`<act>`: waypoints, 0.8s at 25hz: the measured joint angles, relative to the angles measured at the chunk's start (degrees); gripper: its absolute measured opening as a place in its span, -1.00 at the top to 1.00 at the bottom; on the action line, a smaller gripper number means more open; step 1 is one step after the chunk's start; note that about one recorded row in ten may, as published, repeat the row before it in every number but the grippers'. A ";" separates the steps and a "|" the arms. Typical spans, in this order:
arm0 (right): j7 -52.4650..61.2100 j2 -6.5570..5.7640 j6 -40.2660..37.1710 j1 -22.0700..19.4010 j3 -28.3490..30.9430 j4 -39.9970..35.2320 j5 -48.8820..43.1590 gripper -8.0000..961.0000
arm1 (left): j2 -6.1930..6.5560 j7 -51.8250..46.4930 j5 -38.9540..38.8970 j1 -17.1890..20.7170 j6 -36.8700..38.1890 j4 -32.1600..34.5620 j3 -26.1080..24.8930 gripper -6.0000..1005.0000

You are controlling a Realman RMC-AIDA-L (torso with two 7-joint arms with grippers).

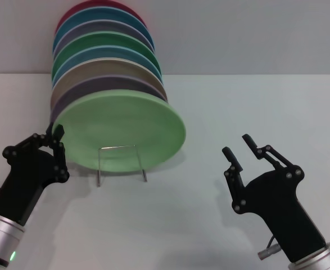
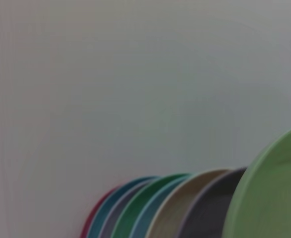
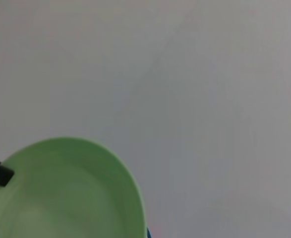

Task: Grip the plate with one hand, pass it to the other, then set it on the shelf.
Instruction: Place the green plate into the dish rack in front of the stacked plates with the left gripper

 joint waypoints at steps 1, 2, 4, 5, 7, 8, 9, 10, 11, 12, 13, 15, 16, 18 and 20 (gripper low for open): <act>0.01 0.00 0.00 0.06 0.12 -0.05 0.01 0.26 | -0.03 -0.10 0.04 0.00 -1.41 -0.13 0.01 0.91; 0.03 -0.01 0.00 0.10 0.24 -0.08 0.01 0.26 | -0.03 -0.10 0.04 0.00 -1.41 -0.13 0.01 0.91; 0.08 -0.03 0.00 0.18 0.52 -0.15 0.03 0.25 | -0.03 -0.20 0.11 0.00 -2.17 -0.19 0.03 0.91; 0.10 -0.03 0.00 0.23 0.55 -0.18 0.03 0.24 | -0.03 -0.28 0.15 0.00 -2.33 -0.17 0.06 0.90; 0.11 -0.04 0.00 0.38 0.56 -0.34 0.05 0.23 | -0.03 -0.48 0.19 -0.01 -2.39 -0.06 0.10 0.88; 0.11 -0.04 0.00 0.47 0.57 -0.43 0.07 0.22 | -0.02 -0.50 0.20 -0.02 -2.39 -0.04 0.11 0.87; 0.12 -0.04 0.00 0.56 0.57 -0.51 0.13 0.22 | 0.01 -0.50 0.21 -0.02 -2.40 -0.01 0.12 0.86; 0.13 -0.02 0.00 0.68 0.58 -0.57 0.24 0.21 | 0.02 -0.51 0.21 0.00 -2.41 -0.01 0.12 0.85; 0.15 -0.02 0.00 0.78 0.59 -0.59 0.49 0.20 | 0.04 -0.51 0.22 0.06 -2.41 0.00 0.12 0.84; 0.17 -0.01 0.00 0.89 0.59 -0.60 0.81 0.20 | 0.06 -0.53 0.20 0.13 -2.42 0.01 0.12 0.83; 0.19 -0.01 0.00 1.01 0.60 -0.60 1.13 0.19 | 0.08 -0.54 0.15 0.22 -2.42 0.01 0.12 0.82; 0.19 0.03 0.01 1.15 0.64 -0.60 1.50 0.18 | 0.12 -0.59 -0.02 0.44 -2.42 0.03 0.12 0.79; 0.19 0.05 0.02 1.24 0.76 -0.60 1.81 0.17 | 0.12 -0.61 -0.06 0.64 -2.39 0.03 0.12 0.60; 0.20 0.10 0.10 1.54 0.92 -0.60 3.04 0.16 | 0.17 -0.63 -0.14 1.40 -1.91 -0.04 0.02 0.36; 0.58 0.11 0.21 2.13 0.99 -0.59 4.99 0.15 | 0.21 -0.66 -0.17 2.77 -0.26 -0.25 -0.11 0.28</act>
